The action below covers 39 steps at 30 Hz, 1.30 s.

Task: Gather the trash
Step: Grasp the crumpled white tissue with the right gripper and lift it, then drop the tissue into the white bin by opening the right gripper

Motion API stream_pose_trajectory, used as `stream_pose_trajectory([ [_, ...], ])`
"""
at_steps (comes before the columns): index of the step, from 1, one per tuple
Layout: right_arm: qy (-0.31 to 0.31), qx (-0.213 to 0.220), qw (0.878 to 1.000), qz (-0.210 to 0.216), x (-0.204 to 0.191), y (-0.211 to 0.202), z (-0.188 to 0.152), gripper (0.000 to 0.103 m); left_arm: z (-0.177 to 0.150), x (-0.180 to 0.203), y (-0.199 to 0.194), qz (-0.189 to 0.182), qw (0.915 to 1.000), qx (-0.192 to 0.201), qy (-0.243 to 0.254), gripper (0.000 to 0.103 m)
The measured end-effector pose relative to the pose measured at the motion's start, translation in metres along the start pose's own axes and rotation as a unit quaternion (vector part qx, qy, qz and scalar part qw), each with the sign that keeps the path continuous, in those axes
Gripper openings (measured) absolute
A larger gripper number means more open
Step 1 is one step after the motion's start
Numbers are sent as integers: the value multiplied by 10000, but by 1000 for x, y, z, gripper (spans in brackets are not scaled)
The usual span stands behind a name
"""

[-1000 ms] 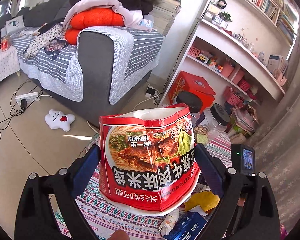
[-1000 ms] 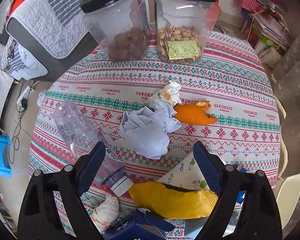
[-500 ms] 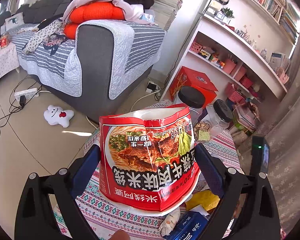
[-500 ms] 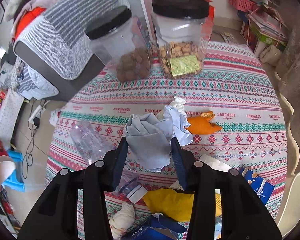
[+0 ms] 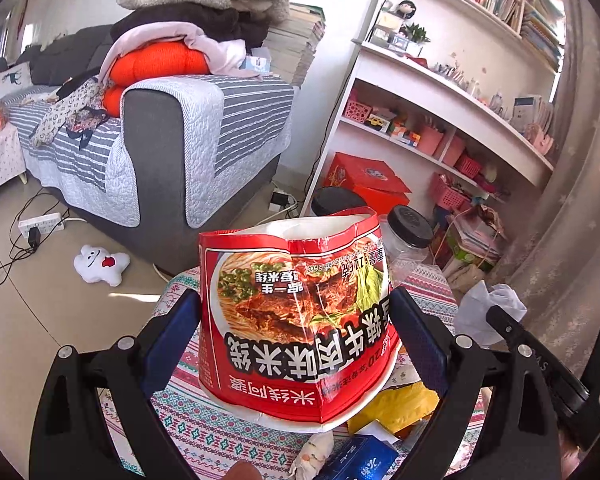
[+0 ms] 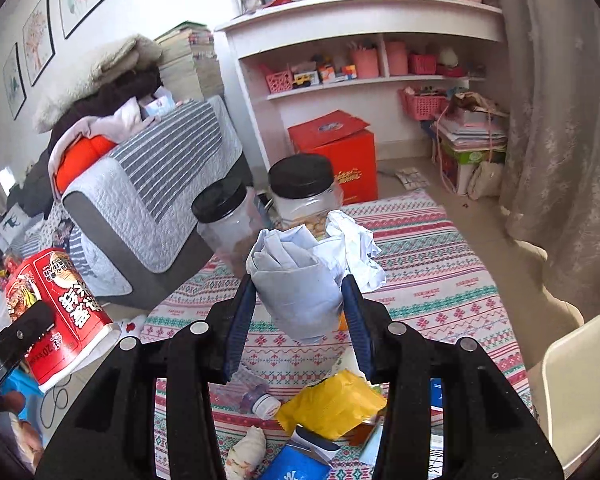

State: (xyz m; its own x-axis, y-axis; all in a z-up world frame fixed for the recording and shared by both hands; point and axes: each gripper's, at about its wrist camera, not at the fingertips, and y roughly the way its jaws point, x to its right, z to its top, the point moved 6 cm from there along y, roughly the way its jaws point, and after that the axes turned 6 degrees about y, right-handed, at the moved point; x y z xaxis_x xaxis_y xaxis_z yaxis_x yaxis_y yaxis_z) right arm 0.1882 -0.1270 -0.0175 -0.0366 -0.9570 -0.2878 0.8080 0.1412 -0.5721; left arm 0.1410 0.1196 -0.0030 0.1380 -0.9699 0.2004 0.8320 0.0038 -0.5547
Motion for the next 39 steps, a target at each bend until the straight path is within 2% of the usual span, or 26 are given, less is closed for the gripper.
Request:
stream_pose_trajectory([
  [5,84,735,9939,-817,44,-41,13,42,-3,27,-1,-144,9998,32,146,91],
  [10,370,1239,9750,-1808,108,-79,21,43,-15,59,4,-273,9989,-28,376,91],
  [12,587,1205,9673,-2155,140,-85,21,43,-21,72,6,-316,9983,-69,477,91],
  [16,1200,844,9518,-2693,208,-91,11,43,-32,98,9,-391,9966,-131,714,91],
  [19,1518,617,9438,-2869,244,-96,4,45,-41,116,11,-453,9952,-170,851,91],
  [21,1705,531,9388,-2945,261,-101,2,51,-47,130,12,-568,9940,-245,907,91],
  [23,1957,629,9318,-2992,273,-115,-1,85,-53,144,13,-699,9920,-315,999,91],
  [25,2105,969,9184,-3206,282,-135,3,97,-57,162,10,-821,9896,-302,1139,91],
  [27,2156,1255,9100,-3313,293,-153,9,96,-59,181,6,-933,9879,-228,1218,92],
  [31,2351,1632,8901,-3547,320,-182,16,96,-70,228,4,-1399,9804,-433,1320,92],
  [39,2859,1919,8597,-3773,368,-218,14,96,-97,350,5,-2109,9608,-708,1654,92],
])
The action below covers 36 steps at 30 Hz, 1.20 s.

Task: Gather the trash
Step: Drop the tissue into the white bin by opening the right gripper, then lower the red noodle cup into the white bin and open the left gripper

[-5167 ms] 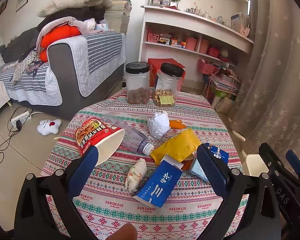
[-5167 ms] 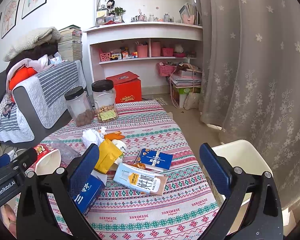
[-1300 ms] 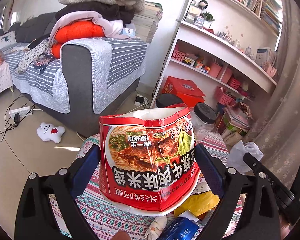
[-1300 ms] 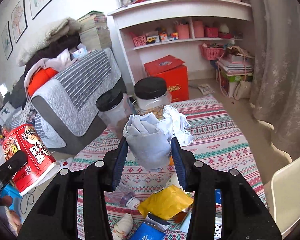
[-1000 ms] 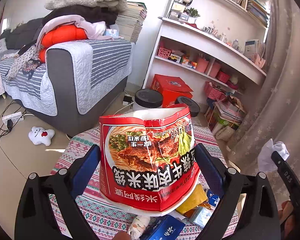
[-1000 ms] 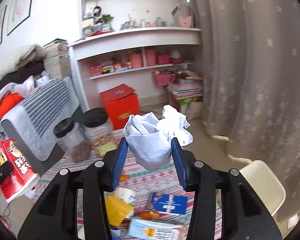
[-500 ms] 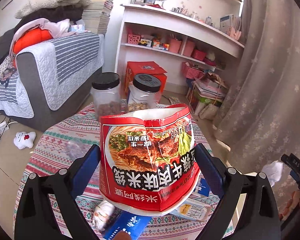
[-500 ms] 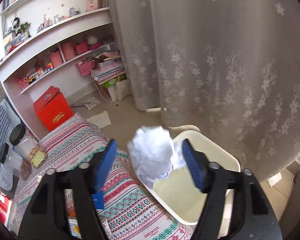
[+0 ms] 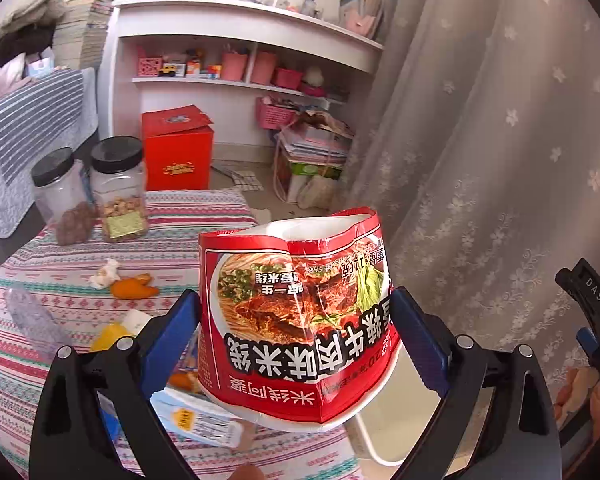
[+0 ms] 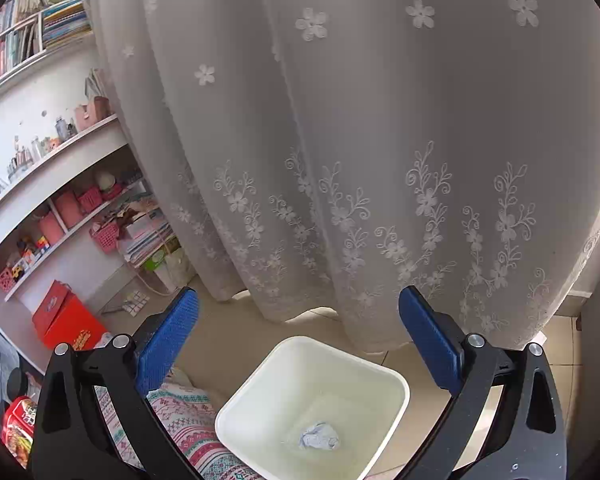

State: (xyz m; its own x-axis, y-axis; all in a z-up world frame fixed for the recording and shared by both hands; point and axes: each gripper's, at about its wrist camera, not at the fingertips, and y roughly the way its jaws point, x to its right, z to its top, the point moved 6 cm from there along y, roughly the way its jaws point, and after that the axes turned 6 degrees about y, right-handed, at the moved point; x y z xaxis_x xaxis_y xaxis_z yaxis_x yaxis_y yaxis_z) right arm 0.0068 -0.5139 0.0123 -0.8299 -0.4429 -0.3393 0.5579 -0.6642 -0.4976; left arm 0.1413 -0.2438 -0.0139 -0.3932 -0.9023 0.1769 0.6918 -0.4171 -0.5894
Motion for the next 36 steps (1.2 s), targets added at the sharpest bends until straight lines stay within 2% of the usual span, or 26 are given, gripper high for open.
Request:
stream_pose_trajectory([
  [5,320,99,9994,-119,24,4,17,96,2,60,27,-381,9989,-171,199,92],
  [11,545,195,9980,-261,44,6,28,96,-10,110,56,-849,9947,-538,231,93],
  [16,639,274,9971,-315,51,3,32,96,-21,131,76,-1271,9870,-979,70,96],
  [20,730,374,9961,-317,53,-1,33,96,-22,132,76,-1403,9839,-1102,61,96],
  [26,533,292,9979,-233,35,-4,21,96,-11,110,57,-989,9910,-845,312,96],
  [31,166,186,9997,-25,2,-9,3,96,3,75,35,-253,9973,-439,531,96],
  [36,-336,149,9991,199,-36,-20,-20,96,13,30,13,465,9970,-166,600,96],
])
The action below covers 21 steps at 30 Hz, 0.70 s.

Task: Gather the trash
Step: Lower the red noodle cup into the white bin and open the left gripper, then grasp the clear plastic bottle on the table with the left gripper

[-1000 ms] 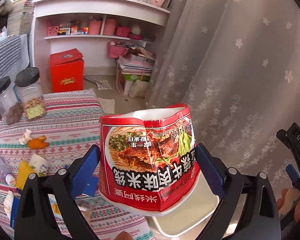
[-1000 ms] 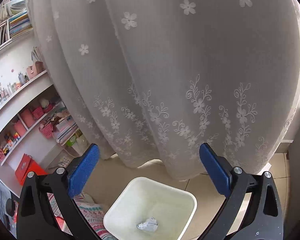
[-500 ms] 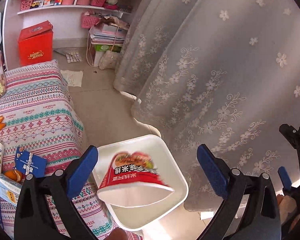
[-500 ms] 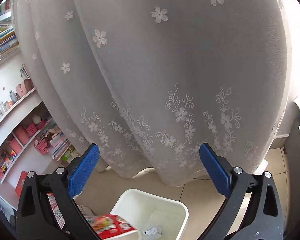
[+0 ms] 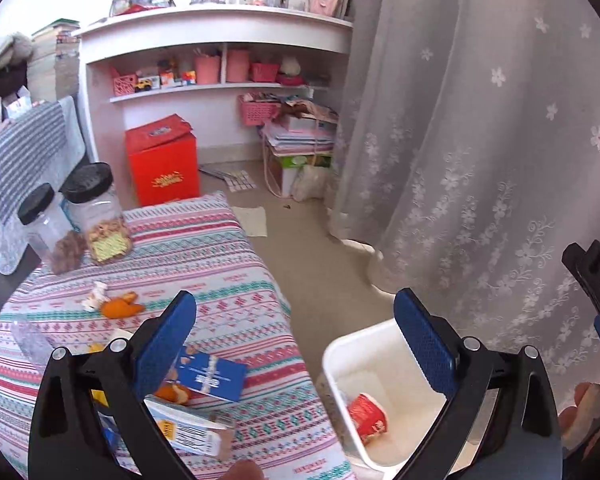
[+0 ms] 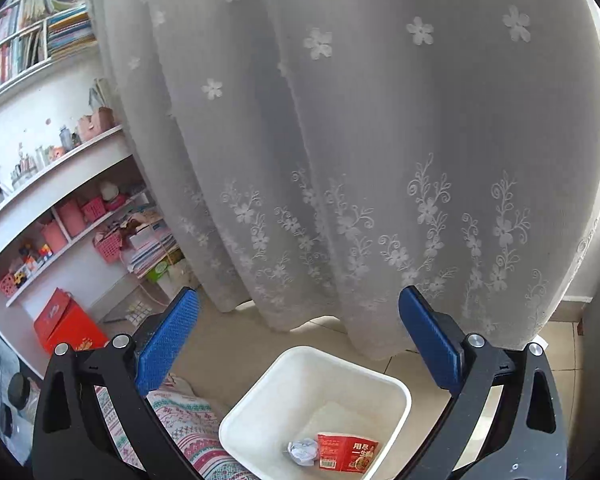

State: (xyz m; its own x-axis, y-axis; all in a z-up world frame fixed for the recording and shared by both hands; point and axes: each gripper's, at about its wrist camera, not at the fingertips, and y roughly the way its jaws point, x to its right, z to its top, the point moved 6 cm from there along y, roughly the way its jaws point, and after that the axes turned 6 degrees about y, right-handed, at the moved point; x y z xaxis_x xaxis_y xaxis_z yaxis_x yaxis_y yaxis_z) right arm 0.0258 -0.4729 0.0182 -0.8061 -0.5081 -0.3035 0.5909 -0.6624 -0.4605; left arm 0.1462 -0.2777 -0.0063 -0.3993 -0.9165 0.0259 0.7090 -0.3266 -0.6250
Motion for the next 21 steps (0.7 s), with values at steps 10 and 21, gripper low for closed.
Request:
stream_pose_trajectory([
  [10,-828,-137,9955,430,-70,-19,-44,96,-19,-100,-19,1007,9942,29,-372,96],
  [21,-1629,-429,9795,1101,-158,-47,-113,96,-61,-200,-19,1696,9790,-375,-1070,96],
])
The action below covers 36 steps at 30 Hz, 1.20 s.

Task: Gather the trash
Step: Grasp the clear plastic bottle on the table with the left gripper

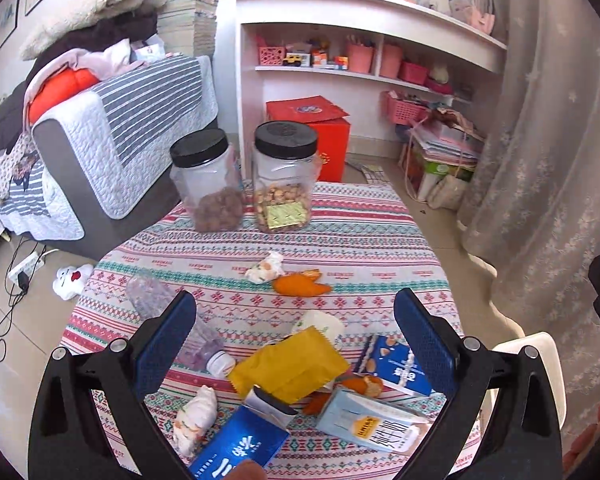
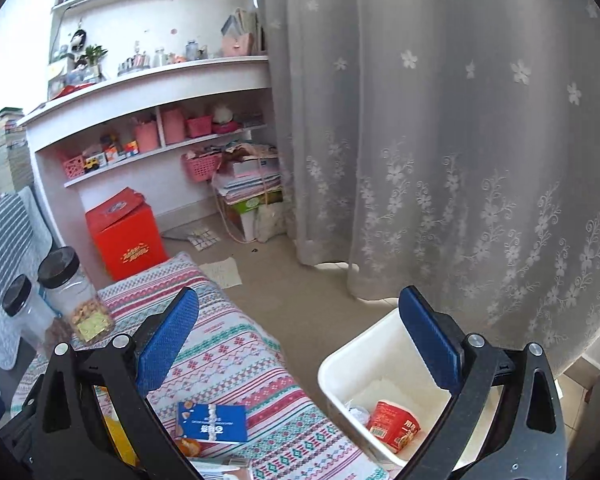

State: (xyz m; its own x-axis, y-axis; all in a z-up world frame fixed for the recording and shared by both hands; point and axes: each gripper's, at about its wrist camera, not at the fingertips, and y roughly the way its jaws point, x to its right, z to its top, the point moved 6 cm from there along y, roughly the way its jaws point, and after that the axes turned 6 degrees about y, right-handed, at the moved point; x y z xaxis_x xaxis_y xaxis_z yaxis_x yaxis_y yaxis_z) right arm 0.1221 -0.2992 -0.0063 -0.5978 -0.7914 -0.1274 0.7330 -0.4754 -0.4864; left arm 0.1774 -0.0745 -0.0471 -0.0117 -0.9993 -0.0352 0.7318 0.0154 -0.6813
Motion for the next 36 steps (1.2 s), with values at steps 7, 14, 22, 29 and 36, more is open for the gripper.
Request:
stream_pose_trajectory([
  [7,-391,-237,9984,338,-56,1,-28,96,-16,-76,41,598,9950,-472,-651,96],
  [14,-735,-447,9952,461,-88,8,-47,96,-37,-159,96,859,9721,-1239,-1796,96],
  [22,-820,-672,9933,465,-98,19,-57,96,-72,-193,155,165,9242,-2007,-3245,96],
  [29,-777,-874,9920,469,-94,26,-61,96,-88,-193,179,-239,9102,-2217,-3491,67],
  [36,-650,-1299,9859,827,-94,34,-64,96,-52,-193,136,-554,9344,-1601,-3135,66],
])
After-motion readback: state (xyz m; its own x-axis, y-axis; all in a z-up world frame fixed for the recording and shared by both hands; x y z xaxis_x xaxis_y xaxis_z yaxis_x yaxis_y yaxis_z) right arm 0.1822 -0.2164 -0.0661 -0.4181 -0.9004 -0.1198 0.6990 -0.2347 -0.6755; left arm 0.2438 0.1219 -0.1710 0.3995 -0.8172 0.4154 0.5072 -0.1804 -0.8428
